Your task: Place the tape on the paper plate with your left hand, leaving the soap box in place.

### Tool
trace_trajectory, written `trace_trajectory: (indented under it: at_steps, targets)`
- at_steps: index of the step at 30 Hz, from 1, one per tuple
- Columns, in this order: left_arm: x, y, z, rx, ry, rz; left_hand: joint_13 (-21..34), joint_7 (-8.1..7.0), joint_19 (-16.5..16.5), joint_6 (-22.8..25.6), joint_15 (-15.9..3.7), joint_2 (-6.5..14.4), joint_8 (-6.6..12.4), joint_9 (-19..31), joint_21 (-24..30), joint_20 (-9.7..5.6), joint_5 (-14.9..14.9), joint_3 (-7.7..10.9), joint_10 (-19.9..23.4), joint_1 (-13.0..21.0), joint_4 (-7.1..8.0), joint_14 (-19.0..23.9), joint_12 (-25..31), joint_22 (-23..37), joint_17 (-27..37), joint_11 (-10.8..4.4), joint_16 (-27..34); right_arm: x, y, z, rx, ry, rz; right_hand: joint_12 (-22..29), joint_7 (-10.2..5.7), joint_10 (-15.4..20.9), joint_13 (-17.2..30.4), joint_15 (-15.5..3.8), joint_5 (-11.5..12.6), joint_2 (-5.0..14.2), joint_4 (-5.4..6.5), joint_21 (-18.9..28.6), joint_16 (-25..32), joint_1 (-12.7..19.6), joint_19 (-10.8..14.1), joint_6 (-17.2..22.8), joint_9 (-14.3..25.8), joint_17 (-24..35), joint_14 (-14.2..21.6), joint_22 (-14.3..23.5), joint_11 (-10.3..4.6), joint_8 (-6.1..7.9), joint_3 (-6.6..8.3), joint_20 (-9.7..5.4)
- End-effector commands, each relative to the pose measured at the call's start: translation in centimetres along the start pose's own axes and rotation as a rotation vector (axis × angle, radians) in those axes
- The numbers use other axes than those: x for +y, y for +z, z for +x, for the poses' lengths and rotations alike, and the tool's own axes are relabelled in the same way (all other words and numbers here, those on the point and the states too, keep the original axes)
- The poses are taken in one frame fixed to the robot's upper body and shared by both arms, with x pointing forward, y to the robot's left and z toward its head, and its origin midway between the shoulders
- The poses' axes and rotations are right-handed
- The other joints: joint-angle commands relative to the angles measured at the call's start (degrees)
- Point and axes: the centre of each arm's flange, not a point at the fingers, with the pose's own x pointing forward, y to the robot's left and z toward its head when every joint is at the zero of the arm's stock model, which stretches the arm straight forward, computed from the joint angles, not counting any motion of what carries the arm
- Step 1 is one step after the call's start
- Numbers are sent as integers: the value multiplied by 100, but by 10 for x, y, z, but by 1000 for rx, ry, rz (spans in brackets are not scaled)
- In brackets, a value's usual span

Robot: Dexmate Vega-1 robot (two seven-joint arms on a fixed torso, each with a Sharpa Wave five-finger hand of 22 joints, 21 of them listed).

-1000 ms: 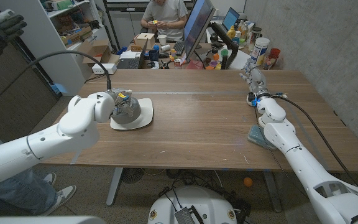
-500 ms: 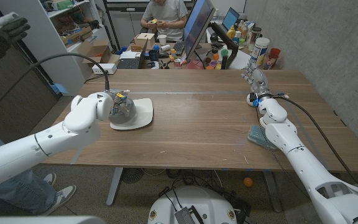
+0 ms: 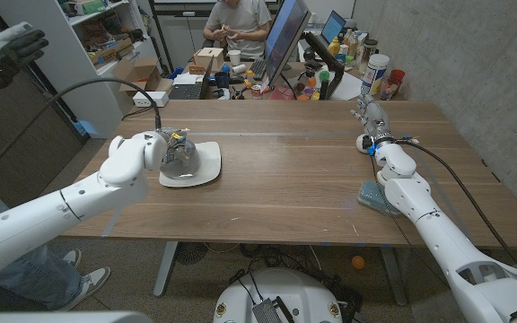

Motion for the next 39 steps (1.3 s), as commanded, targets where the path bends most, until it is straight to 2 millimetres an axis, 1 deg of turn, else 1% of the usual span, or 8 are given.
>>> trace_trajectory:
  at_steps: [1,11,18,21,26,28,31,39]
  targets:
    - [-3,11,17,-34,-19,-3,128,-710,-33,703,-1178,609,63,92,34,-8,63,59,873,501,46,932,-29,6,30,-923,24,-4,-4,3,9,1,-5,25,12,30,24,-9,33,-24,13,19,-16,-42,-4,40,22,15,43,11,43,18,-31,1]
    - [-8,17,24,-34,-74,1,115,-845,-240,328,-1125,637,-82,75,1,49,88,118,540,648,-50,612,-288,13,64,-939,-108,-5,-4,5,8,4,-9,28,12,38,24,-9,36,-34,12,19,-16,-50,-2,47,22,14,48,11,36,20,-37,0]
    - [-7,18,26,-28,-113,-1,-27,-832,-577,-318,-938,537,-424,23,-82,272,108,-89,51,205,152,199,-683,11,-16,-876,-341,-6,-2,6,4,6,-8,27,13,36,24,-6,39,-40,10,19,-17,-54,-2,46,22,14,49,11,32,20,-41,3]
    - [-7,19,27,-28,-154,4,-156,-806,-941,-618,-738,511,-655,-28,-224,523,140,-167,-262,-69,214,-149,-934,6,-87,-727,-537,-6,-2,6,3,8,-8,27,12,36,24,-6,40,-39,10,19,-18,-54,-3,45,22,14,49,11,38,19,-40,3]
    - [-6,20,29,-41,-245,28,-364,-620,-1949,-1253,5,522,-1128,-91,-710,1194,132,-345,-1151,-614,327,-1438,-1471,3,-174,-362,-1098,-5,-1,6,3,10,-9,27,13,38,24,8,43,-40,9,19,-17,-56,-2,44,22,13,54,11,41,18,-41,1]
    - [-6,20,30,-42,-278,35,-402,-619,-2039,-1408,122,517,-1223,-99,-782,1228,111,-393,-1367,-745,354,-1629,-1571,3,-181,-308,-1157,-5,-1,6,2,11,-9,26,8,37,24,9,44,-39,9,20,-16,-57,-1,44,22,14,58,11,39,19,-41,1]
    - [-5,21,29,-43,-307,44,-484,-580,-2301,-1812,424,477,-1391,-110,-979,1263,27,-530,-1864,-1092,443,-2158,-1733,5,-203,-20,-1270,-5,0,6,1,12,-10,26,3,37,24,9,45,-39,8,19,-17,-56,-3,49,22,13,57,11,36,21,-41,6]
    - [0,22,21,-56,-303,28,-536,-544,-2401,-2020,535,453,-1425,-120,-1081,1266,-22,-582,-2107,-1271,477,-2317,-1757,8,-224,77,-1254,-3,5,5,-8,17,-12,26,-4,37,24,6,49,-35,5,19,-17,-54,-2,59,23,12,63,11,34,24,-38,10]
